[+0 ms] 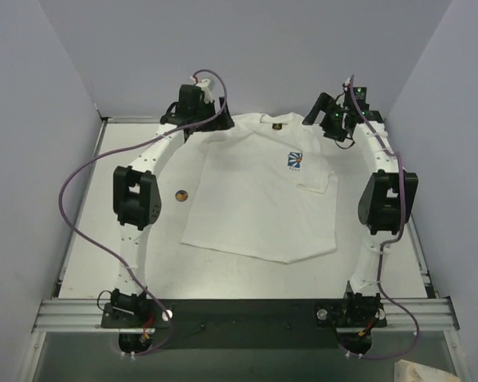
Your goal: Pin the brooch onto the clothing
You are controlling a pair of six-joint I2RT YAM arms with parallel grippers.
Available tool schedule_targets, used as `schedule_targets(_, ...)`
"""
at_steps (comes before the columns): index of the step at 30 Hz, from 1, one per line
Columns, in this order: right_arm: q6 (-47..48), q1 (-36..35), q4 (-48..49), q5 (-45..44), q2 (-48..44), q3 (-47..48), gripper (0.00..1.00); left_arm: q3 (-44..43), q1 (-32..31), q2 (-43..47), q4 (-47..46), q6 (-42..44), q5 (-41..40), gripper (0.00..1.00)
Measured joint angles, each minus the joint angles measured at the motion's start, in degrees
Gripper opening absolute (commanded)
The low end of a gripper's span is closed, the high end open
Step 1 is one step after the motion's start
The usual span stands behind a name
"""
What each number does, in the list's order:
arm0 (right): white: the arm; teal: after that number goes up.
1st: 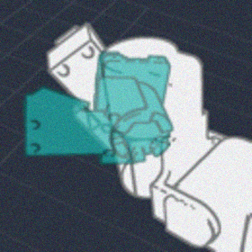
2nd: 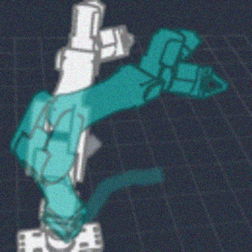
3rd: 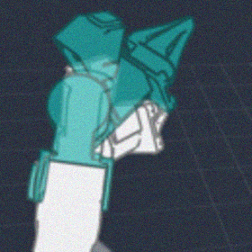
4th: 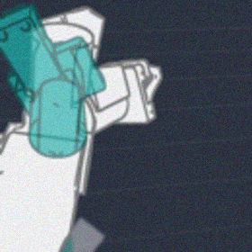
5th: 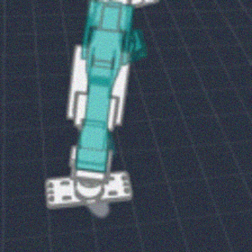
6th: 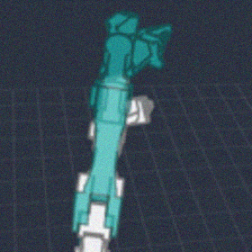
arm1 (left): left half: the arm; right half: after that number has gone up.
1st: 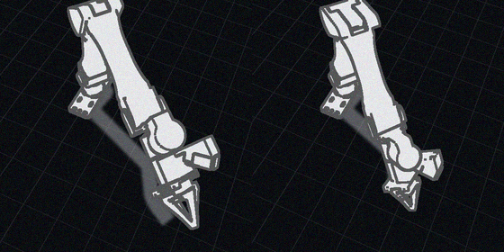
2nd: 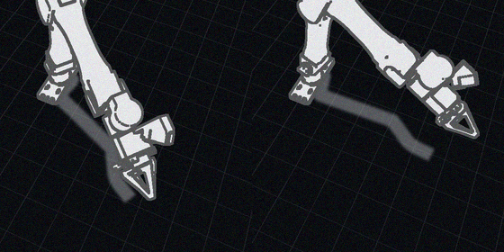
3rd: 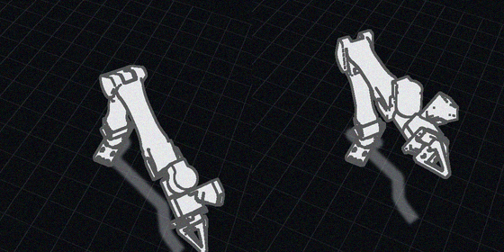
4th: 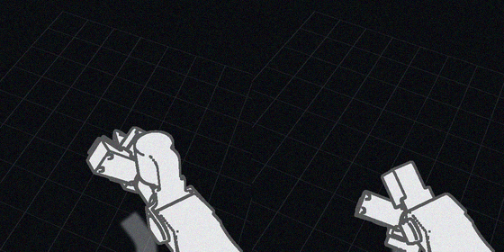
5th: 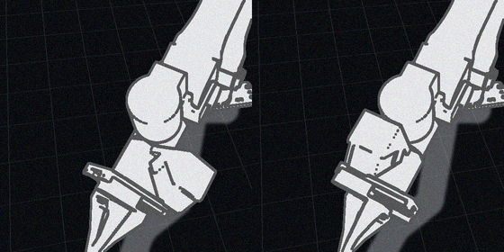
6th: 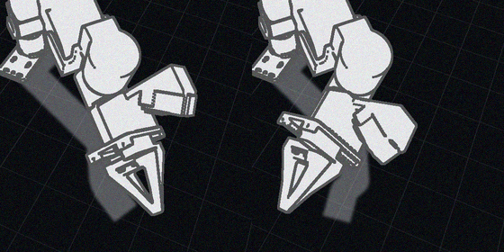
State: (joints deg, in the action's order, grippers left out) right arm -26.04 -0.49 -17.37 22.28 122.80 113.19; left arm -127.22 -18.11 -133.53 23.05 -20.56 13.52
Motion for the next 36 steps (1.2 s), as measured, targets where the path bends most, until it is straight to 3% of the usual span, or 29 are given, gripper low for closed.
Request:
schedule_targets(8, 0.7, -5.5, 1.1, -11.7, -29.7, -30.6, 1.00, 42.0, -0.5, 30.6, -4.9, -0.8, -3.2, 0.97)
schedule_targets(12, -1.1, -8.6, 2.5, -14.4, -41.4, -45.5, 0.99, 55.1, 0.0, 43.3, -5.5, -2.0, -5.9, 0.97)
schedule_targets(18, -5.2, -2.5, 0.8, -16.0, -51.2, -64.8, 0.94, 73.1, 4.0, 52.7, -5.1, -5.6, -7.1, 0.97)
schedule_targets(22, -7.6, 2.2, -1.7, -16.7, -57.0, -72.3, 0.91, 81.3, 5.4, 53.0, -4.1, -8.0, -7.0, 0.94)
schedule_targets(27, -9.0, 3.5, -3.7, -15.7, -57.5, -73.3, 0.89, 85.1, 5.4, 53.0, -3.2, -10.4, -6.1, 0.86)
schedule_targets(34, -10.1, 3.5, -5.0, -10.9, -53.7, -77.9, 0.89, 88.8, 5.2, 52.9, -4.6, -11.6, -3.7, 0.62)
schedule_targets(36, -10.2, 3.5, -5.1, -9.9, -53.1, -78.7, 0.89, 89.7, 5.1, 53.0, -5.9, -11.8, -2.9, 0.48)
